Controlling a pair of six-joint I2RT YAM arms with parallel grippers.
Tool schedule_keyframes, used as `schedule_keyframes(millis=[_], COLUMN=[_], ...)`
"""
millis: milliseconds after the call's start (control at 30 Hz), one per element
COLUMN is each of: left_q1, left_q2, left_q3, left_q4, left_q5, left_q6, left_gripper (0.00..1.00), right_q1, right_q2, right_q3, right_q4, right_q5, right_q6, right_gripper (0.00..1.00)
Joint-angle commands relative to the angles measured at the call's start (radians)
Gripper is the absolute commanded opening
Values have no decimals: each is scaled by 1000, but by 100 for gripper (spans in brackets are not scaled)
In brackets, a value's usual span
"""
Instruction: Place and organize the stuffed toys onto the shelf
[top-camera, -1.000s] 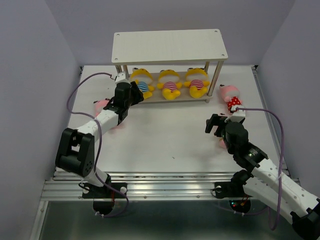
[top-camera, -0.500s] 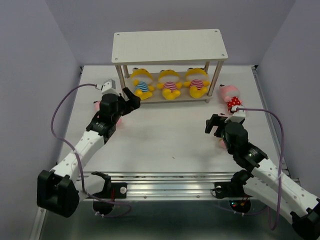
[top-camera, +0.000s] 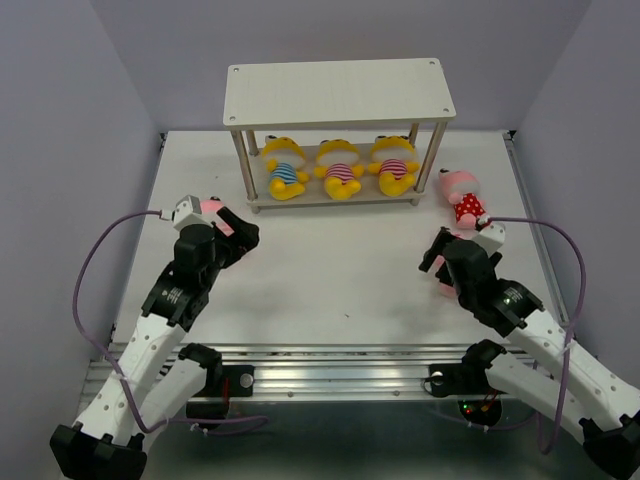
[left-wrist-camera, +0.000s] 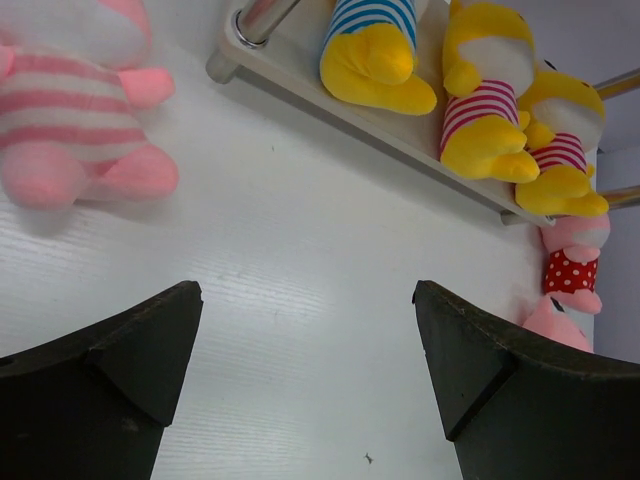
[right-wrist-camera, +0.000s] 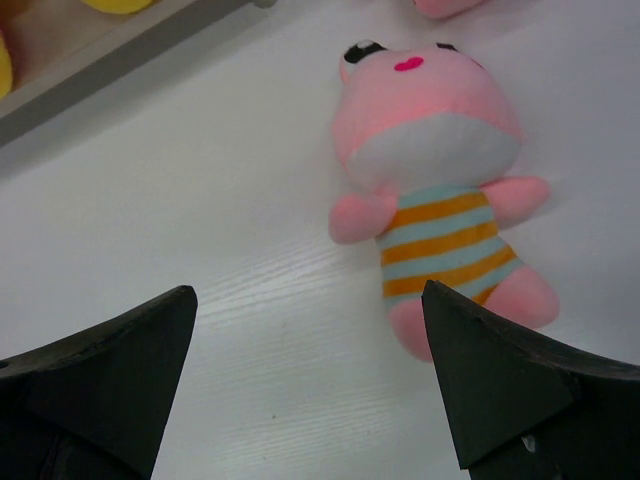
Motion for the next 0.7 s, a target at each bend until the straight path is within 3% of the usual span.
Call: schedule_keyframes(millis=[0, 233, 667], left_q1=[1, 0, 0], left_q2=[-34, -11, -19], left_q3=[-6, -26, -40], left_q4=[-31, 9, 29], left_q5=[-38, -7, -1], left_q6=[-26, -13, -6], left_gripper=[99, 99, 99], right_q1=[-5, -5, -54], right_q2=[20, 78, 250], right_q3=[61, 80, 60], right_q4=[-183, -271, -180], right_q5=[35, 49, 29], right_q6=[153, 225, 156], right_gripper=[100, 100, 100])
